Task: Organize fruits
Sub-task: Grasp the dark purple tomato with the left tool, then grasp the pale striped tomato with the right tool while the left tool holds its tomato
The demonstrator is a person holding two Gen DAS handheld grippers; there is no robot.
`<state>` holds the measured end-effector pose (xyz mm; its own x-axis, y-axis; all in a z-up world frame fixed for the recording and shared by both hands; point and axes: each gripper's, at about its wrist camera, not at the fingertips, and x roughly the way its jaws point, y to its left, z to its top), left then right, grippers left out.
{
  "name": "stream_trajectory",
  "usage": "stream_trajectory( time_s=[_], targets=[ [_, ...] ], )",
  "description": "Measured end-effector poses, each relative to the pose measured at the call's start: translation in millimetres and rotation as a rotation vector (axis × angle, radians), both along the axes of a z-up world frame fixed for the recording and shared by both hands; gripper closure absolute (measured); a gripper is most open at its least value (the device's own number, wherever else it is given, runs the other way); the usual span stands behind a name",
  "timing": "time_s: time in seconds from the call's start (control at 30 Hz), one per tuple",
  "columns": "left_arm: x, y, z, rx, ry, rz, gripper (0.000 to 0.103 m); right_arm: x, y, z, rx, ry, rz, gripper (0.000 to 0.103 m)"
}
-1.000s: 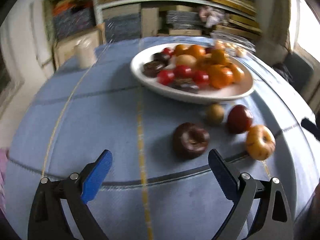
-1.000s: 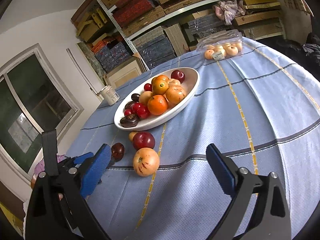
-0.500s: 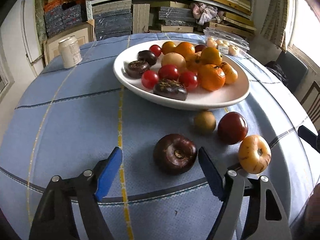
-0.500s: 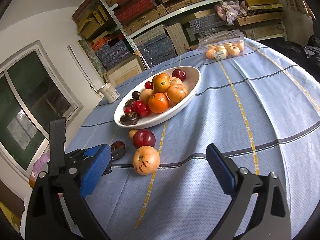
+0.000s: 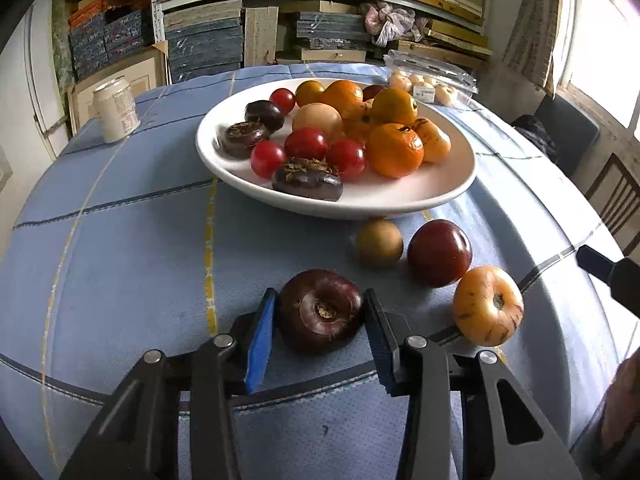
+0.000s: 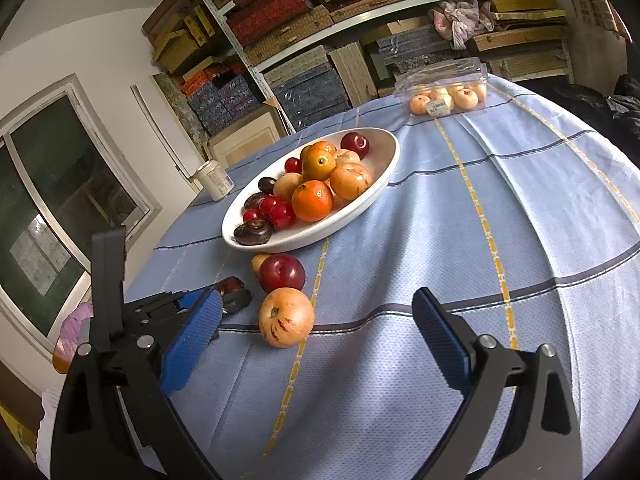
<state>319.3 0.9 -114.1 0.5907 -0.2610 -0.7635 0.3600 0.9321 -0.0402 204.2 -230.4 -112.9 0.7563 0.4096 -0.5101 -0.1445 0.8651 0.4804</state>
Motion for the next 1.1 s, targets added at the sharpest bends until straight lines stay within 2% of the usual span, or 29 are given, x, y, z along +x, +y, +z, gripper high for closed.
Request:
stream_trajectory(
  time_s=[0.13,0.2,0.27,0.37,0.47,0.63,0.8,1.1],
  targets=[
    [-21,8,12,0.035,-0.078,0.027,0.060,0,3,0,-0.022,-0.001,0.021,0.009],
    [-34,22,22,0.003,-0.116,0.061,0.060,0,11,0,-0.052,-0.002,0.055,0.009],
    [-43,41,29,-0.055,-0.124,0.109,0.060,-2,24,-1,-0.117,-0.008,0.099,0.009],
    [-45,56,29,-0.101,-0.116,0.150,0.060,-5,47,-5,-0.217,-0.007,0.173,0.009],
    [-43,56,26,-0.095,-0.104,0.155,0.060,-3,60,-5,-0.271,-0.010,0.199,0.016],
    [-43,47,20,-0.047,-0.102,0.134,0.060,13,76,-3,-0.380,-0.014,0.159,0.021],
    [-40,47,18,-0.026,-0.102,0.140,0.060,26,92,-11,-0.430,0.016,0.175,0.022],
    [-40,43,17,0.000,-0.111,0.143,0.060,35,93,-17,-0.422,0.050,0.178,0.034]
  ],
)
